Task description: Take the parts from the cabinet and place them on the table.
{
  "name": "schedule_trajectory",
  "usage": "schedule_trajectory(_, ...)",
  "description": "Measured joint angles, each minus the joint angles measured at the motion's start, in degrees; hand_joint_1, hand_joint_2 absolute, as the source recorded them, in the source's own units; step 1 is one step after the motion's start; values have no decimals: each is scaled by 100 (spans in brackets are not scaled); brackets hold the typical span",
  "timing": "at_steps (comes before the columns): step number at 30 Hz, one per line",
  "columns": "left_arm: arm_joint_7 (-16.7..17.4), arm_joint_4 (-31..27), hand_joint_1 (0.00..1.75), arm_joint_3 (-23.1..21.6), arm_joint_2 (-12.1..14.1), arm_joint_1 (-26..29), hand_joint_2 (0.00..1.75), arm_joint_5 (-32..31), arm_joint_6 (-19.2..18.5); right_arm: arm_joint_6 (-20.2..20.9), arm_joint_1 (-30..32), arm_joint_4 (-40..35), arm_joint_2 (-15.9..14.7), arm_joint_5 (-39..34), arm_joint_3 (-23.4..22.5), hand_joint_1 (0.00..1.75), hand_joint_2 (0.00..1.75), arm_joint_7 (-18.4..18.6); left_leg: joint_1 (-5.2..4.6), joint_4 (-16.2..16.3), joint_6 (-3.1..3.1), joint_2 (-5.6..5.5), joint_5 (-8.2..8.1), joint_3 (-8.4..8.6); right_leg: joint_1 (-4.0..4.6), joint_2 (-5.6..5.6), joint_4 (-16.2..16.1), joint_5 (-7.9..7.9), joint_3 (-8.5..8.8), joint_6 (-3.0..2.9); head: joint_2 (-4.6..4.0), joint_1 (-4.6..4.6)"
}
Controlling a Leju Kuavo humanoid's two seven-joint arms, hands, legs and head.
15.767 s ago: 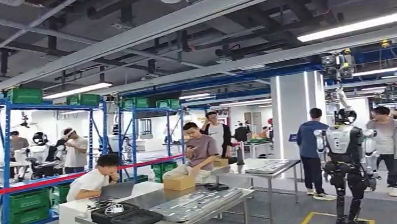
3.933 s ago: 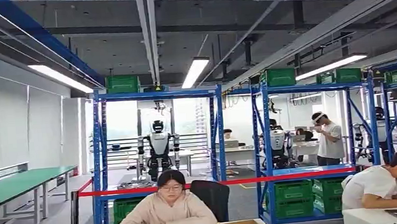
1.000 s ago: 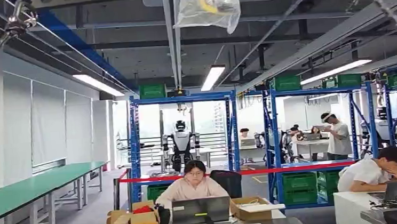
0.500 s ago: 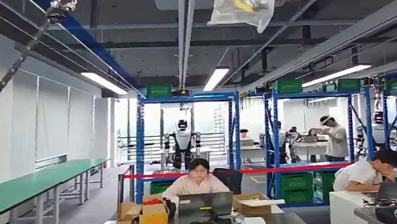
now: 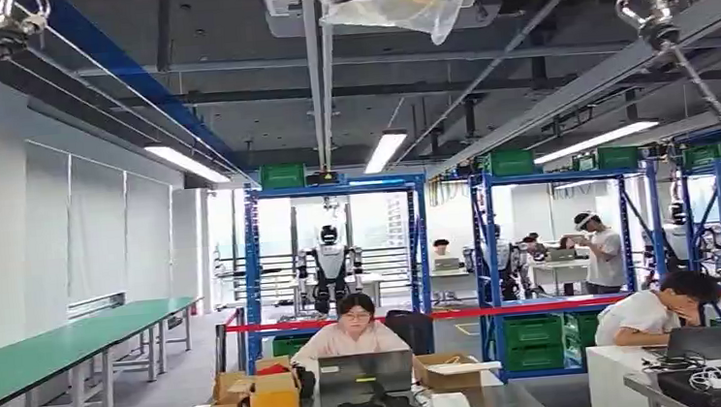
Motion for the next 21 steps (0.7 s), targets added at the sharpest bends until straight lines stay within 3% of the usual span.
schedule_trajectory(1,7,0,0,0,0,-2,0,4,0,2,-1,0,0,6,-2,0,175,0,8,-388,-5,0,174,273,-7,1,63,8,-72,12,0,2)
schedule_trajectory(2,17,0,0,0,0,-6,0,9,0,0,-1,0,0,9,-2,0,175,0,13,-914,-4,0,300,614,-12,2,134,5,-134,20,0,2)
schedule_trajectory(3,20,0,0,0,-2,-16,0,13,0,2,-2,-2,0,11,-4,0,175,0,15,-1331,4,0,270,887,-9,0,212,-9,-207,46,0,2)
schedule_trajectory(4,20,0,0,0,-7,-21,0,15,0,2,-9,-2,-4,13,-7,0,175,0,-2,-1461,18,-6,240,941,18,2,314,-25,-286,83,0,7)
schedule_trajectory(6,44,0,0,0,-17,-23,0,50,-2,2,-12,-2,-24,26,-15,0,175,2,-17,-1485,75,-10,184,879,16,0,358,9,-347,138,0,2)
schedule_trajectory(8,54,0,0,2,-62,-9,0,57,-7,4,-12,-2,-48,39,-24,0,175,15,4,-1517,157,-8,239,848,13,10,369,29,-373,193,0,2)
schedule_trajectory(10,63,0,0,2,-72,-21,0,66,-4,11,-5,0,-76,66,-44,0,175,24,13,-1519,229,-1,290,796,-32,38,717,-306,-507,274,0,2)
schedule_trajectory(12,70,0,0,7,-79,-19,0,70,-4,11,2,0,-94,85,-52,0,175,33,-3,-1515,253,2,331,736,-86,38,1621,-791,-874,339,0,0)
schedule_trajectory(13,72,0,0,7,-83,-15,0,70,-4,11,3,0,-96,87,-52,0,175,33,-5,-1514,251,3,342,723,-93,38,1821,-863,-950,349,0,2)
schedule_trajectory(18,72,0,0,7,-83,-13,0,72,-4,11,3,0,-96,89,-52,0,175,35,-5,-1514,251,5,345,716,-97,38,1909,-886,-982,354,0,2)
schedule_trajectory(19,98,0,0,7,-87,-10,0,74,-4,7,6,0,-105,107,-55,0,175,50,-5,-1513,242,8,364,694,-115,38,1990,-825,-974,370,0,2)
schedule_trajectory(20,129,0,0,9,-92,-11,0,100,-2,4,12,0,-111,127,-55,0,175,70,-5,-1513,235,7,376,688,-124,38,1707,-628,-805,377,0,2)
schedule_trajectory(21,190,0,0,31,-111,-29,0,131,11,-7,-6,-2,-135,205,-55,0,175,111,-80,-1470,212,-6,372,665,-179,73,225,-170,-67,488,0,4)
